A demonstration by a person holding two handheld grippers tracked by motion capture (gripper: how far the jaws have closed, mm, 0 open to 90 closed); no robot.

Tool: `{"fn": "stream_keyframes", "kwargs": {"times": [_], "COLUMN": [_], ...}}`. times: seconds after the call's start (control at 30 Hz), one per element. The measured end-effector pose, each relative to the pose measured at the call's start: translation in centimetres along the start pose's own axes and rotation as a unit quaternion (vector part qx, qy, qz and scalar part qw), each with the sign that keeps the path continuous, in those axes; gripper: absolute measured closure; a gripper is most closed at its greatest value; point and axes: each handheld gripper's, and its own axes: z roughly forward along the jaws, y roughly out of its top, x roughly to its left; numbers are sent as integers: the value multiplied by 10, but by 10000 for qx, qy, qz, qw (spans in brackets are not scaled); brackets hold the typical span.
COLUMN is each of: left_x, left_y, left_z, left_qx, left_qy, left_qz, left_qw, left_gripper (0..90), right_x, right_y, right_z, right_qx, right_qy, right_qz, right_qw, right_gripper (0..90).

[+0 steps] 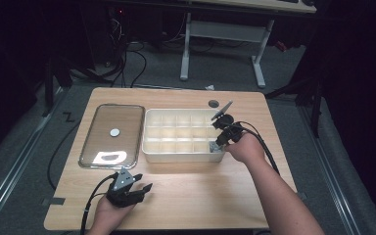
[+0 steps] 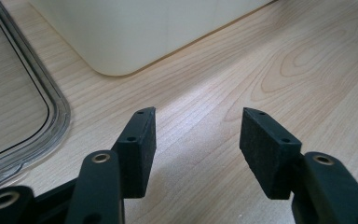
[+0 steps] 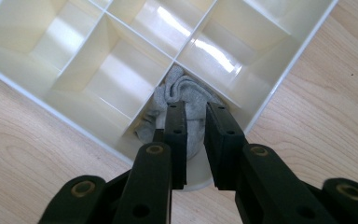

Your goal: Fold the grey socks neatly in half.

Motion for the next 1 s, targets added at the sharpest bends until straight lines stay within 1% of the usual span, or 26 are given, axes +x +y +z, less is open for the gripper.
{"fn": "stream_keyframes", "kwargs": {"times": [0.03, 0.07, 0.23, 0.33, 0.43, 0.53, 0.6, 0.67, 0.73, 0.77, 0.83, 0.87, 0.9, 0.93, 0.97, 1.0], "left_x": [0, -1, -3, -3, -4, -3, -3, -4, -5, -5, -6, -6, -6, -6, -6, -6], "left_y": [0, 0, 0, -1, -2, -2, -2, -1, -1, -1, -1, -1, -1, -1, -1, -1], "left_z": [0, 0, -1, -2, -4, -5, -4, -2, -2, -3, -3, -3, -3, -3, -3, -2], "left_qx": [0, 17, 21, 28, 39, 21, 19, 46, 54, 37, 22, 20, 24, 24, 24, 23], "left_qy": [-8, -22, -10, 14, 45, 69, 53, 43, 36, 40, 28, 28, 30, 35, 40, 41], "left_qz": [-1, 10, 52, 52, 70, 80, 59, 84, 100, 105, 103, 100, 101, 98, 97, 90], "left_qw": [10000, 10000, 10000, 10000, 10000, 9999, 10000, 9999, 9999, 9999, 9999, 9999, 9999, 9999, 9999, 9999], "left_gripper": [465, 465, 463, 462, 462, 460, 460, 460, 459, 459, 459, 459, 459, 458, 458, 456], "right_x": [2, 2, 6, 7, 8, 9, 12, 13, 17, 19, 21, 23, 25, 27, 29, 31], "right_y": [-2, -4, -17, -24, -31, -40, -45, -50, -54, -57, -62, -64, -67, -69, -71, -73], "right_z": [-2, -2, -8, -12, -16, -19, -22, -22, -21, -21, -20, -19, -18, -18, -18, -17], "right_qx": [-28, -110, -366, -550, -747, -1041, -1127, -1276, -1304, -1362, -1540, -1583, -1667, -1712, -1721, -1791], "right_qy": [-12, -42, -90, -138, -117, -30, -178, -54, -93, -106, 22, 35, 59, 82, 55, 24], "right_qz": [82, -5, -6, 39, 84, 199, 107, 218, 210, 192, 271, 272, 257, 283, 266, 211], "right_qw": [10000, 9999, 9993, 9984, 9971, 9944, 9934, 9916, 9912, 9904, 9877, 9870, 9856, 9848, 9847, 9836], "right_gripper": [784, 775, 750, 731, 718, 706, 697, 710, 684, 676, 670, 665, 651, 627, 607, 598]}}
